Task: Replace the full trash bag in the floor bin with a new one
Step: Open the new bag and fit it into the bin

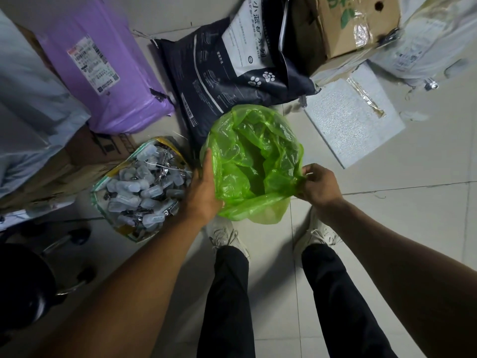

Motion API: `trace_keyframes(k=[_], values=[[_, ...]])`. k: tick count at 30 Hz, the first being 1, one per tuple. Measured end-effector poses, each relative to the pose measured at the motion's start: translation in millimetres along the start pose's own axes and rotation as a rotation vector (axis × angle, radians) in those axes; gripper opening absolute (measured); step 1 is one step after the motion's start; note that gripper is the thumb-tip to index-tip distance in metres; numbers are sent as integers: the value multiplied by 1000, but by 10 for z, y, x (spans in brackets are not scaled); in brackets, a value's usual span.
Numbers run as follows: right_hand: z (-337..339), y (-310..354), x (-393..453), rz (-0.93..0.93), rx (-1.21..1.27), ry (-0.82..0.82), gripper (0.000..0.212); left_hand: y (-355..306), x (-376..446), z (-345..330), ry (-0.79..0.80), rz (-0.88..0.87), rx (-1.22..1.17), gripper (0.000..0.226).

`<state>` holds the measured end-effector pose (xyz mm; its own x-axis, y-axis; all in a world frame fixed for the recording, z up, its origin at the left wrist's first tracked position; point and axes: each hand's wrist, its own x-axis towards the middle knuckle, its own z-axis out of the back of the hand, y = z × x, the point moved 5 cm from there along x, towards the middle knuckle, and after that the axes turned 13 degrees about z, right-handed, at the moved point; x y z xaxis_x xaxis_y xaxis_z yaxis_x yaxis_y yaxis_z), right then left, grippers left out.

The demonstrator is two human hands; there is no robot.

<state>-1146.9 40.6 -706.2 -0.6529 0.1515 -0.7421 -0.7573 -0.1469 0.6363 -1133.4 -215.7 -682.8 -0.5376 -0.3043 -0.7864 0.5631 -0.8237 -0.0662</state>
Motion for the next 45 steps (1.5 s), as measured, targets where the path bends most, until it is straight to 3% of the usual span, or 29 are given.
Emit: trace_keyframes(k=[6, 9, 15, 20, 23, 27, 32, 38, 45], values=[[-121, 147, -55, -41, 261, 9, 31, -25, -28, 60, -45, -50, -60, 104], [-141, 163, -35, -38, 236, 3, 30, -1, 2, 22, -24, -45, -103, 83], [-87, 40, 30, -10, -4, -6, 28, 28, 36, -98, 8, 82, -118, 117], [-44, -187, 13, -136, -31, -13, 45, -1, -15, -206, 6, 114, -200, 140], [-99, -275, -42, -280, -59, 67, 47, -37, -42, -220, 2, 109, -210, 139], [-229, -331, -137, -397, -50, 158, 32, -65, -45, -208, -9, 89, -200, 134], [-268, -285, -137, -312, 141, 16, 27, -22, -14, -212, 5, 44, -230, 134], [-349, -56, -51, -117, 280, 60, 28, 40, 14, -231, 25, 25, -235, 132], [-498, -8, 49, -121, 479, 94, 37, 58, -11, -266, -10, -1, -239, 130]])
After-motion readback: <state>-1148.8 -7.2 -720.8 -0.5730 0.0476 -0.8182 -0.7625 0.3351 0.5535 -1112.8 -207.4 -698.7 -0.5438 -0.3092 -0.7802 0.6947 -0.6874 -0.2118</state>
